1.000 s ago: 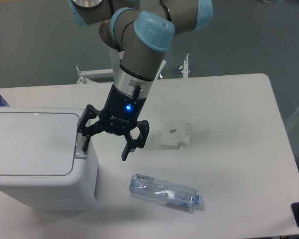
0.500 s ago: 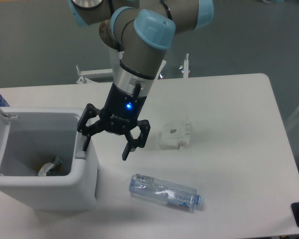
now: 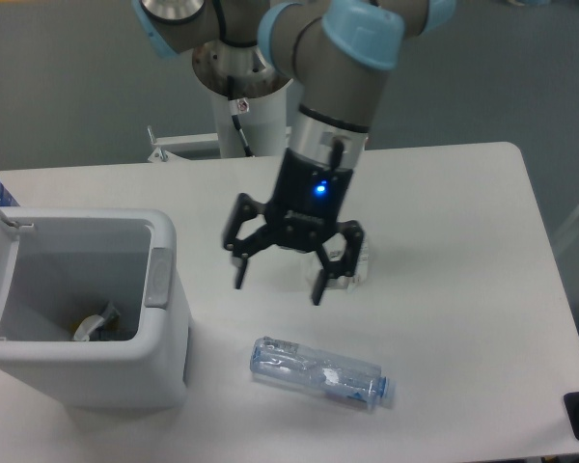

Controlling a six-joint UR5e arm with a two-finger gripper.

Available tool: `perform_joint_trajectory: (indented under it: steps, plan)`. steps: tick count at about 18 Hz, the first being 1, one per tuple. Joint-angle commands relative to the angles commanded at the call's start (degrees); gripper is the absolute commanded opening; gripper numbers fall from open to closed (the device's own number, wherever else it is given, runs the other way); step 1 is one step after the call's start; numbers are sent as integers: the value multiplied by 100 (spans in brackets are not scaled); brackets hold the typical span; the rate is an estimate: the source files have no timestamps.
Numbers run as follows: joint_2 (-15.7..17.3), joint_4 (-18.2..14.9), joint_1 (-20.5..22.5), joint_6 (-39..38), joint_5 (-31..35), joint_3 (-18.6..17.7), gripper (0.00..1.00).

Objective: Open the trash can

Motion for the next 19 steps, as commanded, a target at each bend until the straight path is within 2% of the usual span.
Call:
perform_joint_trajectory:
  steps: [2,4,8,12,15,19]
  plan:
    - [-9,-8,176,561,597,-35,100]
    - [9,-61,422,1107,819,-158,100]
    - [-457,-70,844,2178,1467,-202,100]
    - [-571,-97,906,3357,1707,-316,100]
    - [-738,-97,889,4042,2364,-325,100]
    - [-800,-105,854,4256,2533,-369,100]
